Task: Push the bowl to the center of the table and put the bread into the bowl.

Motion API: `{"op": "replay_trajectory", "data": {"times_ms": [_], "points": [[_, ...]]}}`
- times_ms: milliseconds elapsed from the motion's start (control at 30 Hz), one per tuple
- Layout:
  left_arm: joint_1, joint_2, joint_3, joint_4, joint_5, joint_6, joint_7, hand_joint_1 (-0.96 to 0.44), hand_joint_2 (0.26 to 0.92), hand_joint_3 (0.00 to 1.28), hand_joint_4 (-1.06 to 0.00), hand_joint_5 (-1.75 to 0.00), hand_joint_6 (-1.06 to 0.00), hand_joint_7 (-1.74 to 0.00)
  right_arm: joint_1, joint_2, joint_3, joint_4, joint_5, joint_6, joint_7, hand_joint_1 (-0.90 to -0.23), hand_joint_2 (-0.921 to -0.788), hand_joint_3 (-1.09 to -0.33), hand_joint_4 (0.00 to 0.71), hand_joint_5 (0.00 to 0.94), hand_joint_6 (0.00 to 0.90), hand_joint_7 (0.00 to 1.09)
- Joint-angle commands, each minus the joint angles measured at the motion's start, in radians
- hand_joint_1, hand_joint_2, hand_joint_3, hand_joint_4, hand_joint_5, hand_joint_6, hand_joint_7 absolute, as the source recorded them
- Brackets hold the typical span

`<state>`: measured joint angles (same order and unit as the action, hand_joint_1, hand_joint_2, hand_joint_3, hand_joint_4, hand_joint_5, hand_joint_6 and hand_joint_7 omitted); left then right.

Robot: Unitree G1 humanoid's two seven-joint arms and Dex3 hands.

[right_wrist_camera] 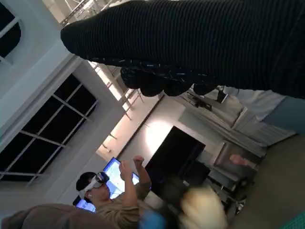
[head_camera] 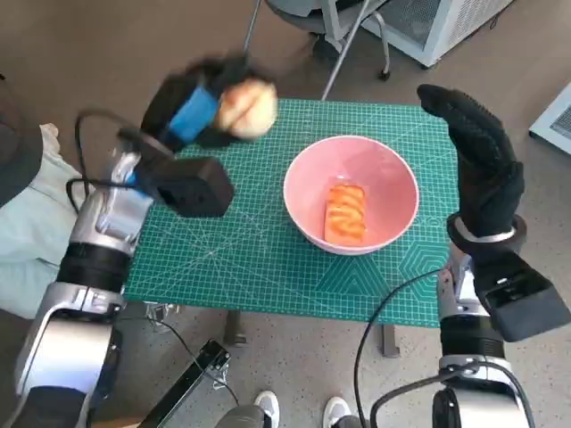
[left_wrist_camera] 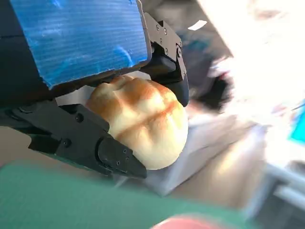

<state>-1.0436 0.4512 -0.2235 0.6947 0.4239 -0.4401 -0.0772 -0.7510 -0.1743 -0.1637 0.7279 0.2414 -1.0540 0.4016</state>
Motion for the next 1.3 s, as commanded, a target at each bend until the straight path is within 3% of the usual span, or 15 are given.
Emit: {"op": "replay_trajectory", "data": {"times_ms": [33, 267, 367, 400, 533, 667, 1067, 1300], "points": [[-0.039, -0.047, -0.047, -0.008, 0.033, -0.008, -0.028, 0.0, 0.914, 0.02, -0.76, -1.09, -0.68, -1.12, 0.016, 0.01, 0.005, 0.01, 0.017, 0.016, 0.014, -0.549, -0.921, -0.65, 0.339, 0.002, 0.038, 0.8], [-0.069, -0.155, -0.127, 0.154, 0.06, -0.085, -0.037, 0.0, 0.92, 0.05, -0.72, -1.13, -0.64, -1.17, 0.015, 0.016, 0.009, 0.02, 0.022, 0.017, 0.019, -0.542, -0.921, -0.65, 0.34, 0.002, 0.041, 0.8], [-0.075, -0.19, -0.161, 0.208, 0.065, -0.042, -0.116, 0.0, 0.921, 0.13, -0.59, -1.22, -0.57, -1.28, 0.018, 0.016, 0.01, 0.017, 0.023, 0.019, 0.021, -0.535, -0.921, -0.652, 0.34, 0.002, 0.043, 0.8], [-0.077, -0.197, -0.171, 0.217, 0.066, -0.021, -0.147, -0.04, 0.899, 0.15, -0.45, -1.01, -0.44, -1.13, 0.019, 0.016, 0.01, 0.016, 0.024, 0.019, 0.022, -0.533, -0.921, -0.652, 0.34, 0.002, 0.043, 0.8], [-0.096, -0.226, -0.214, 0.234, 0.078, 0.134, -0.314, -0.13, 0.858, 0.1, -0.17, -0.32, -0.13, -0.71, 0.026, 0.012, 0.01, 0.002, 0.031, 0.026, 0.025, -0.53, -0.921, -0.653, 0.34, 0.002, 0.044, 0.8], [-0.077, -0.234, -0.186, 0.205, 0.028, 0.168, -0.387, -0.19, 0.83, 0.06, -0.05, -0.09, -0.03, -0.52, 0.03, 0.006, 0.006, -0.01, 0.041, 0.034, 0.029, -0.535, -0.921, -0.653, 0.339, 0.001, 0.044, 0.79], [-0.009, -0.223, -0.046, 0.14, -0.116, -0.044, -0.292, -0.35, 0.846, 0.05, 0.0, 0.0, 0.0, -0.45, 0.019, -0.013, -0.011, -0.005, 0.041, 0.033, 0.023, -0.531, -0.921, -0.651, 0.339, 0.001, 0.042, 0.8], [0.035, -0.243, 0.114, 0.11, -0.274, -0.204, -0.179, -0.38, 0.903, 0.02, -0.11, -0.02, -0.16, -0.31, 0.002, -0.004, -0.019, -0.014, 0.065, 0.057, 0.027, -0.521, -0.921, -0.655, 0.336, 0.0, 0.035, 0.8]]}}
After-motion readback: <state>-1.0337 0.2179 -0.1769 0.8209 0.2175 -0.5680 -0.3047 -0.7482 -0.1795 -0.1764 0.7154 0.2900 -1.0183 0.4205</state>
